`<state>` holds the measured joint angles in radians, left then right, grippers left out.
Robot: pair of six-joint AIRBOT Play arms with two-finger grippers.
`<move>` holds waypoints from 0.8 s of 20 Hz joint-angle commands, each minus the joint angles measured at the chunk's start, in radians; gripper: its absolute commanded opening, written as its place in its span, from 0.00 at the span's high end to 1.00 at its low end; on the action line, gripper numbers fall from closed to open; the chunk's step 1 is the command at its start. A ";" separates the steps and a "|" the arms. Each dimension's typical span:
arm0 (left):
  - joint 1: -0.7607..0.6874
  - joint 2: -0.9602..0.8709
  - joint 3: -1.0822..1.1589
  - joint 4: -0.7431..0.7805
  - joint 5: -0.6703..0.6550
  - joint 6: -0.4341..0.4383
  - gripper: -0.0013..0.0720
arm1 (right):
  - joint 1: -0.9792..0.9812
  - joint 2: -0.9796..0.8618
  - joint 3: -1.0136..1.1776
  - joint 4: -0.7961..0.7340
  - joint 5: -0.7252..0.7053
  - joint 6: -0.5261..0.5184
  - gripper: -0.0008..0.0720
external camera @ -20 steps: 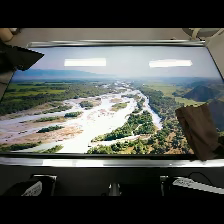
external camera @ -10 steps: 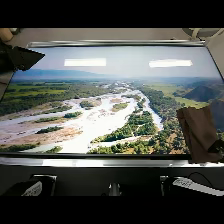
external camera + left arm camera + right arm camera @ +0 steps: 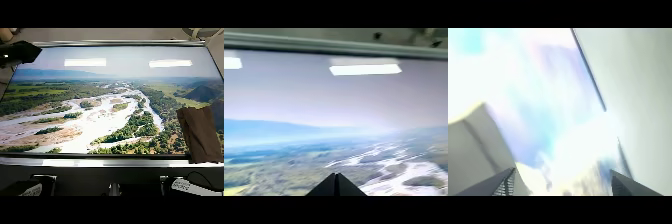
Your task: Fold the shirts.
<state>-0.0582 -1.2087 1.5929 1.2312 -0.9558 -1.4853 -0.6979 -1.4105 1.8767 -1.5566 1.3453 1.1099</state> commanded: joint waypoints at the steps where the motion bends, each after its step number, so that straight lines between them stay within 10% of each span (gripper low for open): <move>1: -0.116 -0.158 0.068 0.509 -0.148 -0.222 0.80 | 0.325 -0.038 0.110 -0.007 0.106 -0.019 0.15; 3: -0.130 -0.263 0.068 0.447 -0.404 -0.247 0.00 | 0.467 -0.102 0.063 0.024 0.259 -0.006 0.07; 5: -0.131 -0.332 0.047 0.432 -0.597 -0.243 0.01 | 0.542 -0.165 0.004 0.083 0.392 -0.005 0.04; 16: -0.143 -0.236 0.010 0.433 -0.370 -0.244 0.01 | 0.628 -0.147 -0.151 0.079 0.323 0.087 0.04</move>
<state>-0.2001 -1.4441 1.6032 1.6592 -1.3342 -1.7260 -0.0803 -1.5566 1.7344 -1.4769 1.6680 1.1809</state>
